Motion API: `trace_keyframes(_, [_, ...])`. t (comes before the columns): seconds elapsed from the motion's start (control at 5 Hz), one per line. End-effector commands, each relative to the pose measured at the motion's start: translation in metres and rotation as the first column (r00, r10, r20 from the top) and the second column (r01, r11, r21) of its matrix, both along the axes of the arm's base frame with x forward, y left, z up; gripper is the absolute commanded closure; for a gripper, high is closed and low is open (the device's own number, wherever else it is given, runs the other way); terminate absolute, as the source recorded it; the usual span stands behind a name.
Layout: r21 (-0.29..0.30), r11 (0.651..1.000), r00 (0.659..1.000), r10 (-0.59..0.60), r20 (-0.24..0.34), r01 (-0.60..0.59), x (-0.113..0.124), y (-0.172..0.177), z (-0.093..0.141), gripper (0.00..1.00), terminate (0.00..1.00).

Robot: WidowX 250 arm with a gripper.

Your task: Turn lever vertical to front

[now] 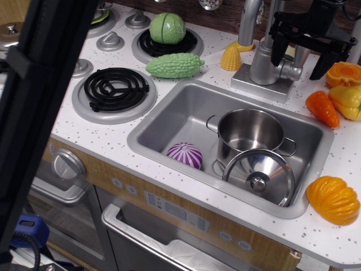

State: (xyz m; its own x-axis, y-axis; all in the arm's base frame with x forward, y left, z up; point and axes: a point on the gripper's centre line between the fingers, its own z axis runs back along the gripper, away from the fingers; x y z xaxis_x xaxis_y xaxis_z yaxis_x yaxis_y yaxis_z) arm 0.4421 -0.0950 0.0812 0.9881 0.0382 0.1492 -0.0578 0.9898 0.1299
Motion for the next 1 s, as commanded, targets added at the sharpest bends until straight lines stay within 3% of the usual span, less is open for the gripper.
trace_keyframes(0.0, [0.0, 1.0, 1.0, 0.0, 0.0, 0.0, 0.0, 0.0, 0.0, 0.0, 0.0])
trace_keyframes(0.4, [0.051, 0.998, 0.989, -0.05, 0.137, 0.043, 0.02, 0.005, 0.027, 0.0, 0.0])
trace_keyframes(0.8, [0.035, 0.996, 0.966, -0.092, 0.242, 0.086, 0.036, 0.006, 0.036, 0.0, 0.0])
